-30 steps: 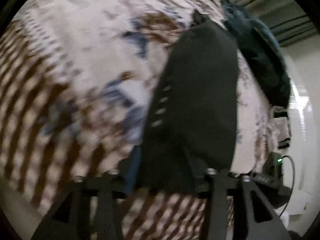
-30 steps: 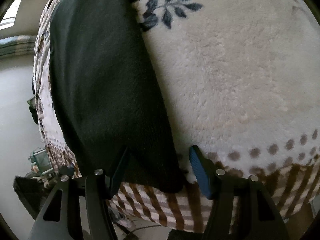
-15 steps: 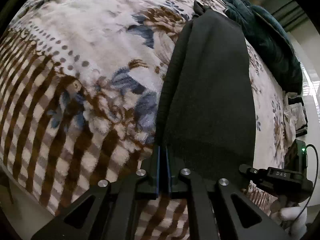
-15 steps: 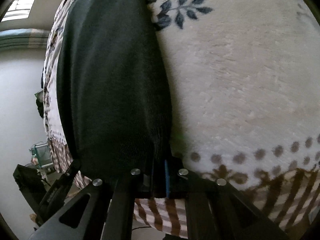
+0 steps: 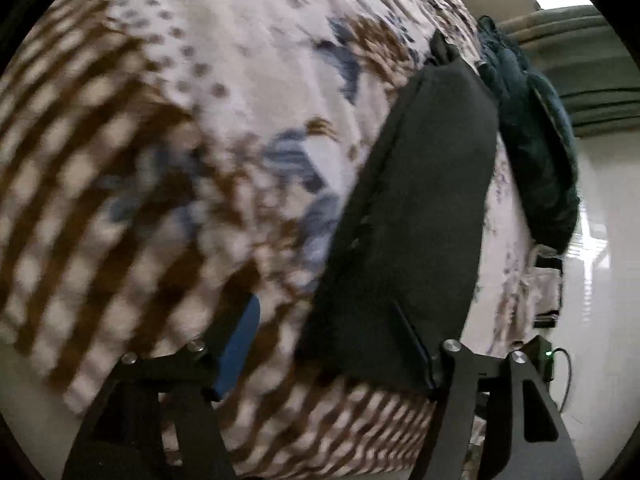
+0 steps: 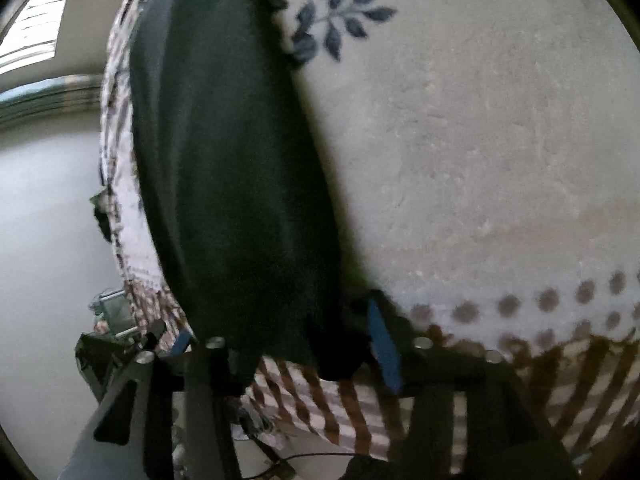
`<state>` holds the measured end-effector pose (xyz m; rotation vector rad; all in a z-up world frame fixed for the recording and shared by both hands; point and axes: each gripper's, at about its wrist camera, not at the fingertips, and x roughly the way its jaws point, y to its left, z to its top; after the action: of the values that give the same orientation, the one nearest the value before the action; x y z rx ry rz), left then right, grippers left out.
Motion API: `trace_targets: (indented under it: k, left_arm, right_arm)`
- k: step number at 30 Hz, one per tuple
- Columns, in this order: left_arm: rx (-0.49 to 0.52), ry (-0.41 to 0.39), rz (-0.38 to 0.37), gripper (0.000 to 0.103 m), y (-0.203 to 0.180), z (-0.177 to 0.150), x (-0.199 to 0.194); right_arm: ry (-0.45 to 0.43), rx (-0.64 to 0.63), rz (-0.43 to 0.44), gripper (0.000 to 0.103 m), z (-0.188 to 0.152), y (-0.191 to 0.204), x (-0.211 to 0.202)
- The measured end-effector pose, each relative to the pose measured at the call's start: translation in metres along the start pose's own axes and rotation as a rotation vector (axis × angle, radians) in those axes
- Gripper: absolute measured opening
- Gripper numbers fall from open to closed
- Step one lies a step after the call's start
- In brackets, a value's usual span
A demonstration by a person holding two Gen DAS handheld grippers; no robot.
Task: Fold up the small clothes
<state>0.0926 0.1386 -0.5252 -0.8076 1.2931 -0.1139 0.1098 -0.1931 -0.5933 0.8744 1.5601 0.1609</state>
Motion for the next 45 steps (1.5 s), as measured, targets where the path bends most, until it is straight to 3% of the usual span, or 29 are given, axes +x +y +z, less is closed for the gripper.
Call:
trace_targets:
  k: [3, 4, 5, 9, 10, 11, 13, 19, 28, 33, 37, 42, 45]
  left_arm:
    - [0.078, 0.085, 0.015, 0.065, -0.016, 0.01, 0.039]
    - [0.097, 0.1, 0.03, 0.071, -0.019, 0.011, 0.048]
    - [0.118, 0.11, 0.04, 0.076, -0.022, 0.011, 0.055]
    - [0.195, 0.093, 0.09, 0.077, -0.034, 0.004, 0.058]
    - [0.209, 0.083, 0.093, 0.074, -0.036, 0.002, 0.057]
    - [0.223, 0.062, 0.095, 0.049, -0.036, -0.002, 0.052]
    - [0.234, 0.055, 0.088, 0.009, -0.038, -0.006, 0.046]
    - [0.237, 0.02, 0.003, 0.009, -0.048, -0.004, 0.019]
    - [0.217, -0.076, -0.191, 0.009, -0.101, 0.035, -0.028]
    - [0.209, -0.103, -0.28, 0.009, -0.139, 0.09, -0.025]
    - [0.196, -0.108, -0.324, 0.009, -0.16, 0.149, -0.008]
    - [0.207, -0.083, -0.33, 0.009, -0.189, 0.227, 0.029]
    - [0.198, -0.037, -0.293, 0.009, -0.2, 0.266, 0.06]
  right_arm:
    - [0.019, 0.0, 0.021, 0.053, 0.001, -0.002, 0.012]
    - [0.026, 0.009, 0.03, 0.053, 0.002, -0.004, 0.016]
    - [0.031, 0.02, 0.04, 0.053, 0.003, -0.006, 0.021]
    - [0.028, 0.052, 0.113, 0.052, 0.003, -0.009, 0.027]
    - [0.027, 0.055, 0.125, 0.041, 0.002, -0.01, 0.029]
    - [0.028, 0.059, 0.136, 0.021, 0.001, -0.009, 0.031]
    - [0.039, 0.082, 0.155, 0.015, -0.003, -0.012, 0.035]
    - [-0.02, 0.101, 0.193, 0.012, -0.012, -0.011, 0.017]
    - [-0.172, -0.052, 0.267, 0.011, -0.004, 0.045, -0.067]
    - [-0.275, -0.084, 0.288, 0.011, 0.035, 0.085, -0.104]
    - [-0.346, -0.09, 0.288, 0.011, 0.095, 0.118, -0.112]
    - [-0.432, -0.107, 0.245, 0.011, 0.183, 0.158, -0.111]
    - [-0.45, -0.095, 0.2, 0.011, 0.235, 0.171, -0.102]
